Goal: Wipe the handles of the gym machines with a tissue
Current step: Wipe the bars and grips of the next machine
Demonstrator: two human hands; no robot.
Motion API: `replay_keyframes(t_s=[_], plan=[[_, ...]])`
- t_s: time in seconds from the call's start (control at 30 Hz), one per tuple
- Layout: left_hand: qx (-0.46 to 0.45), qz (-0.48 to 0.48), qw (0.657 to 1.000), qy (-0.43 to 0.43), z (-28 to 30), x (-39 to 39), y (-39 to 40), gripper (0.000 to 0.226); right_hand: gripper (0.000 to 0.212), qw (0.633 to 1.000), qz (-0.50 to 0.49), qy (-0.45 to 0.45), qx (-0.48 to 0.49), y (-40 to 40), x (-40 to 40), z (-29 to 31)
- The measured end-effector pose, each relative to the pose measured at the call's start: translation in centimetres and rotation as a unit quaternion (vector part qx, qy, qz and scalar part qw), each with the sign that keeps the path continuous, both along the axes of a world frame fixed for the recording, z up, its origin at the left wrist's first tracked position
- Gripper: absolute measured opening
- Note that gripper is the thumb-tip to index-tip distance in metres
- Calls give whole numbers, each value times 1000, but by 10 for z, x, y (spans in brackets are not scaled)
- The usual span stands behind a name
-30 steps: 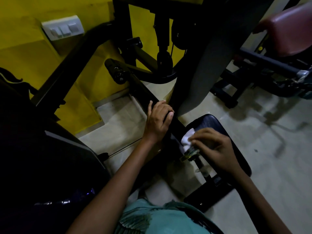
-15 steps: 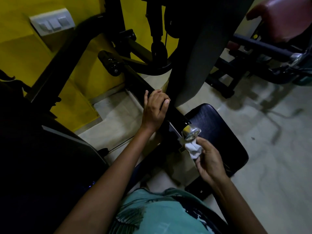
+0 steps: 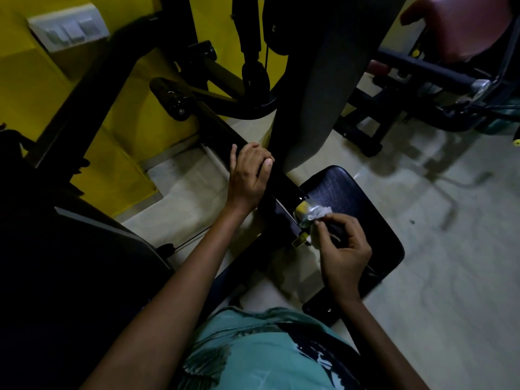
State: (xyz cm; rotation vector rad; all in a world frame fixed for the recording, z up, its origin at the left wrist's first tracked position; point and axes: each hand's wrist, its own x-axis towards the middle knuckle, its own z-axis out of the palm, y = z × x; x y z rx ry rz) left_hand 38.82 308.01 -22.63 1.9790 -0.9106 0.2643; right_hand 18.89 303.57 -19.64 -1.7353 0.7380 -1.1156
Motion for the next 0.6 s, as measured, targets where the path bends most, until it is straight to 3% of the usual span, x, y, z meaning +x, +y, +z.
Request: replay_keyframes(t_s=[0.1,0.23,0.3,0.37,0.5,0.6], plan=[[0,3,1000,-1,-1,-1,0,44,13,995,51,13,-79,5,-1,0],[-1,2,1000,-7,-1,0,0,43,9,997,32,20,-69,-4,-4,-9],[-3,2,1000,-6,-1,0,0,43,6,989,53,38,-129,-5,-6,-11],[-4,2,1000,-4,-1,-1,0,43,10,981,69,50,-175,-5,-6,-9],[0,3,1000,-3,-1,0,0,42,14,992,19,33,-124,-18,1,2],[1,5,1000,0,-1,-1,0,43,19,973,105,68,-192,-21,6,17]])
